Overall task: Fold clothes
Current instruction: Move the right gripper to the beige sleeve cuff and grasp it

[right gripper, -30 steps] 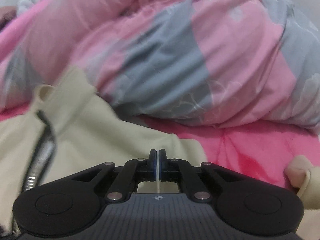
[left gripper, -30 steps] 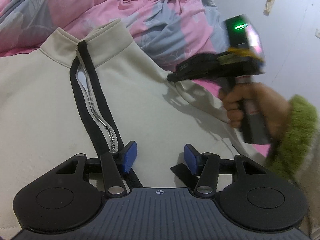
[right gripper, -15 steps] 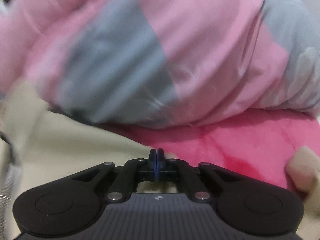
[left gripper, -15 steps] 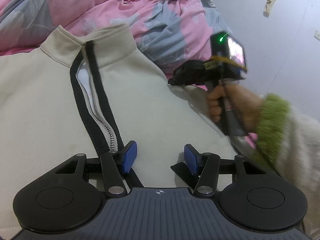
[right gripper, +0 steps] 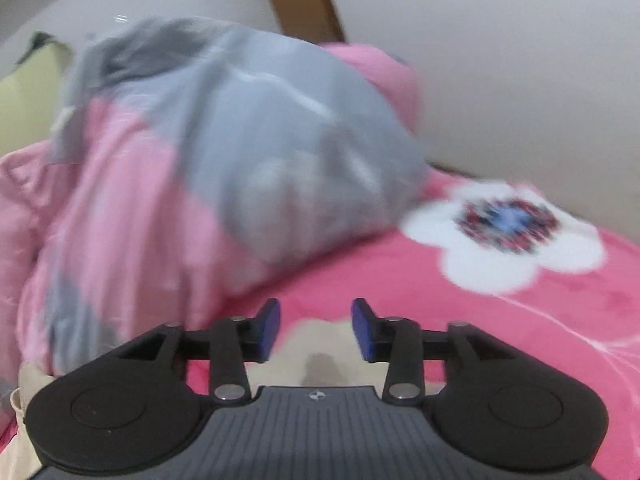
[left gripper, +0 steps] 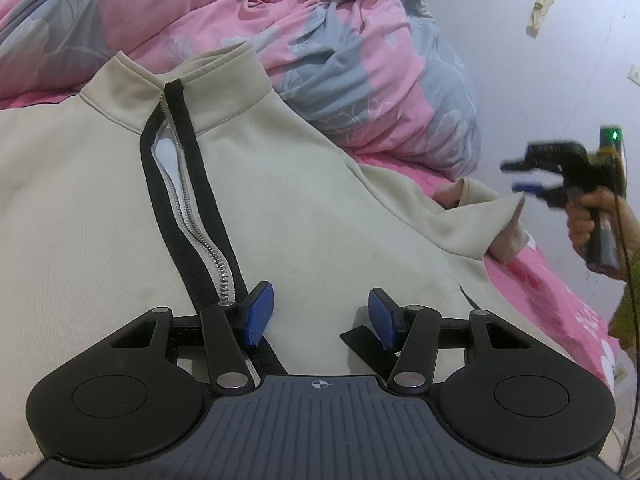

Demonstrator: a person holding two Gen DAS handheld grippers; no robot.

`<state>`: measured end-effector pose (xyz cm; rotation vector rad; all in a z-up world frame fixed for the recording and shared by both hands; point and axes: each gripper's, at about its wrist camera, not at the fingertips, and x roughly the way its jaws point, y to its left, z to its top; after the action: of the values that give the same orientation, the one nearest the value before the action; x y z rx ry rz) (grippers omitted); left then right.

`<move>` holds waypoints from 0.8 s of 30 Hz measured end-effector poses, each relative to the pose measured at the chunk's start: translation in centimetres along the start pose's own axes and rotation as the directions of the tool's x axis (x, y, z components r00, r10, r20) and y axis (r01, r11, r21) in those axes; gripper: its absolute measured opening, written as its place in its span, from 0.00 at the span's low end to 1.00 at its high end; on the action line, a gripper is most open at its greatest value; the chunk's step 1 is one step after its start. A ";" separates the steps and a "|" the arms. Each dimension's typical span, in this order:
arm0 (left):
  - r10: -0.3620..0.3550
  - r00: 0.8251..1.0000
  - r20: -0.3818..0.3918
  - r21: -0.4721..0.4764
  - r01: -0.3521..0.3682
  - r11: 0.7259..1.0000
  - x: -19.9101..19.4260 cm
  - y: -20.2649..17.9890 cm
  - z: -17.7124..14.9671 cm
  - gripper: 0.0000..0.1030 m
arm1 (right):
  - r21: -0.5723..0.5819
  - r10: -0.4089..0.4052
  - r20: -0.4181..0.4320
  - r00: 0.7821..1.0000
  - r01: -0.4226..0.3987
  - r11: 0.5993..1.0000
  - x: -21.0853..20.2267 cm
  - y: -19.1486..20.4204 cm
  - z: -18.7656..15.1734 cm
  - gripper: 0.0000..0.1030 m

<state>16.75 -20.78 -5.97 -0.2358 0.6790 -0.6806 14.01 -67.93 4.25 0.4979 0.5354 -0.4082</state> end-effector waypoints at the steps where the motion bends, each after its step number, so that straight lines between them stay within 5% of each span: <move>1: 0.001 1.000 0.001 0.002 -0.001 1.000 0.0 0.0 0.0 0.51 | 0.019 0.004 -0.027 1.000 -0.003 1.000 0.7 -0.7 0.0 0.46; 3: 0.006 1.000 0.002 0.010 -0.006 1.000 0.0 -0.2 -0.1 0.52 | 0.012 0.021 -0.096 0.995 -0.020 1.000 2.6 -0.9 0.3 0.59; 7: 0.001 1.000 0.004 0.006 -0.001 1.000 0.0 0.0 -0.1 0.52 | -0.137 -0.017 -0.186 0.982 -0.009 0.991 6.1 1.9 0.8 0.64; 11: -0.003 1.000 0.005 0.003 0.003 1.000 0.0 0.0 -0.2 0.52 | -0.410 -0.089 -0.241 0.966 -0.018 0.912 8.9 7.3 0.3 0.71; 14: -0.006 1.000 0.005 -0.001 0.006 1.000 0.0 0.0 -0.2 0.52 | -0.501 -0.178 -0.301 0.937 0.003 0.865 10.5 9.1 -1.0 0.71; 16: -0.009 1.000 0.005 -0.005 0.009 1.000 -0.1 0.1 -0.1 0.52 | -0.492 -0.163 -0.263 0.951 0.013 0.871 10.0 9.0 -1.0 0.71; 19: -0.011 1.000 0.005 -0.006 0.011 1.000 -0.1 0.1 -0.1 0.52 | -0.342 -0.090 -0.174 0.981 0.026 0.939 7.8 5.8 0.3 0.71; 24: -0.009 1.000 0.004 -0.004 0.009 1.000 -0.1 0.1 0.0 0.52 | -0.074 -0.102 -0.264 0.959 0.085 0.994 7.4 -1.0 -0.3 0.71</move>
<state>16.73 -20.65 -6.00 -0.2443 0.6755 -0.6874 19.17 -70.34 -0.54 0.4711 0.8330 -0.4161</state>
